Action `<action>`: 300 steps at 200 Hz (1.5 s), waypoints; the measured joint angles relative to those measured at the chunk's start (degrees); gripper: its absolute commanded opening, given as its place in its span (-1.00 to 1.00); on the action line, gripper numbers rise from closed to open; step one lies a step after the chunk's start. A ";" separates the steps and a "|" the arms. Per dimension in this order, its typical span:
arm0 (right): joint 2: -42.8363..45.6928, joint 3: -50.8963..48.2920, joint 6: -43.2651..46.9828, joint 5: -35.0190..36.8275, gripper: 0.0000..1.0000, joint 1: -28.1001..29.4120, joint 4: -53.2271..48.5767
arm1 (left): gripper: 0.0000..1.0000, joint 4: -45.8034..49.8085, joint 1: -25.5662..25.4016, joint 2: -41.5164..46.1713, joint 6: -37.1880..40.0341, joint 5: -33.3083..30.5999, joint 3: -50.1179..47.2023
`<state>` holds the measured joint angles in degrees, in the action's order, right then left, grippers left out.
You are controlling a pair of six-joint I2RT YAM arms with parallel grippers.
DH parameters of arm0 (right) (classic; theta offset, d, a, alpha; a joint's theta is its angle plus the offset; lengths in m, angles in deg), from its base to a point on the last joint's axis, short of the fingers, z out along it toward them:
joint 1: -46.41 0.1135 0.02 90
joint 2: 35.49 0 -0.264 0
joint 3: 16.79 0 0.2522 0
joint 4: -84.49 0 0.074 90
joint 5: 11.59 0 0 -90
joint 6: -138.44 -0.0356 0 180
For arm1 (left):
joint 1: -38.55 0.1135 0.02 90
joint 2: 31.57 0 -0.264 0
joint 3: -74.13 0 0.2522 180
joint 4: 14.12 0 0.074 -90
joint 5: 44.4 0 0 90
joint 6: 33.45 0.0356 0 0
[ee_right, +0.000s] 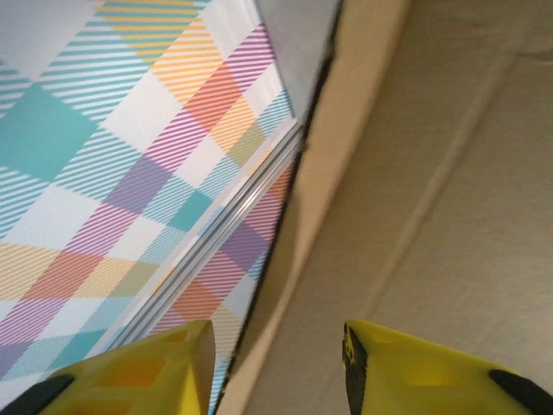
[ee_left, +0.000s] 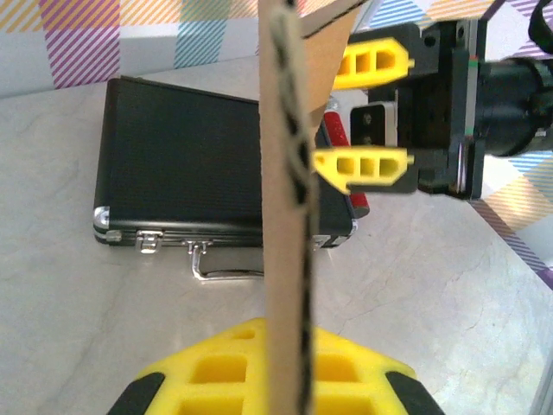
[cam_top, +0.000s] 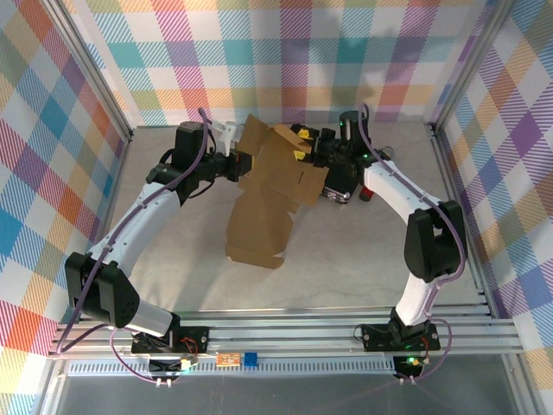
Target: Fold the paper box
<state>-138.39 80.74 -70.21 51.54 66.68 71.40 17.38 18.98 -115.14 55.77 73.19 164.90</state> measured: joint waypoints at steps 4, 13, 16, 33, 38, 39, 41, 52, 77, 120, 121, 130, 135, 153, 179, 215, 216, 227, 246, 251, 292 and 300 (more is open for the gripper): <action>-0.09 0.31 0.00 -0.24 -0.18 -0.15 0.09 | -1.00 -0.11 0.00 0.02 0.17 0.09 0.00; -0.42 1.07 0.00 -0.81 -0.22 -0.50 0.15 | -1.00 -0.15 0.00 0.02 0.22 0.42 0.00; -0.57 1.31 0.00 -0.96 -0.24 -0.59 0.17 | -1.00 -0.15 0.00 0.02 0.26 0.44 0.00; -1.53 2.21 0.02 -1.73 -0.43 -0.74 0.09 | -1.00 -0.11 0.02 0.02 0.37 0.66 0.00; -1.81 2.36 0.00 -1.86 -0.49 -0.74 0.04 | -1.00 -0.09 0.02 0.02 0.37 0.66 0.00; -1.86 2.40 0.00 -1.92 -0.50 -0.74 0.00 | -1.00 -0.09 0.02 0.02 0.37 0.66 0.00; -1.99 2.47 0.00 -2.05 -0.53 -0.74 -0.09 | -1.00 -0.09 0.02 0.02 0.37 0.66 0.00; -2.43 2.91 0.00 -2.45 -0.68 -0.74 -0.42 | -1.00 -0.07 0.02 0.02 0.35 0.61 0.00; -2.56 3.04 0.00 -3.41 -1.00 -0.72 -1.29 | -0.52 -0.55 0.24 0.02 0.20 0.31 0.00; -0.50 3.04 0.04 3.13 -1.00 -0.07 -7.93 | 0.40 -1.31 1.86 0.98 -7.65 -1.18 0.00; -0.35 3.04 0.07 3.45 -1.00 0.00 -8.22 | 0.40 -1.40 1.99 1.11 -8.41 -1.44 0.00; 1.33 3.04 0.31 6.60 -1.00 0.48 -10.67 | 0.40 -1.33 2.93 1.86 -12.79 -2.54 0.07; 2.73 3.02 0.50 9.05 -1.00 0.98 -12.11 | 0.39 -0.90 3.67 2.45 -16.02 -3.30 0.33; 8.15 2.03 1.07 16.70 -1.00 4.07 -14.78 | 0.27 2.32 6.49 3.91 -26.84 -4.76 2.25; 14.36 -0.13 2.86 26.56 -1.00 10.32 -14.75 | 0.10 5.07 11.02 6.67 -45.35 -4.09 2.91; 12.61 -5.40 5.68 32.79 -1.00 13.81 -6.56 | 0.04 5.68 9.77 10.27 -66.62 -3.52 3.17; 12.48 -5.53 5.77 32.87 -1.00 13.84 -6.36 | 0.03 5.92 9.55 10.34 -67.04 -3.58 3.30; 10.29 -6.62 6.73 34.01 -1.00 13.84 -4.52 | -0.02 7.13 7.37 10.71 -71.56 -3.93 5.09; 7.43 -6.95 8.28 35.36 -1.00 13.84 -3.43 | -0.05 9.42 4.26 10.82 -76.94 -5.25 9.57; 7.06 -6.95 8.52 35.54 -1.00 13.86 -3.26 | -0.06 9.57 3.61 10.93 -78.20 -5.42 10.60; 6.93 -6.91 9.05 36.13 -1.00 14.51 -1.99 | -0.08 9.77 0.04 10.10 -82.05 -6.14 14.69; 6.93 -6.91 9.05 36.22 -1.00 14.69 -1.95 | -0.07 9.73 -0.28 9.16 -81.96 -6.25 14.75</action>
<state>-131.46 73.83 -61.17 87.75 81.37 69.45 27.11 18.69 -105.98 -26.19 66.94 179.65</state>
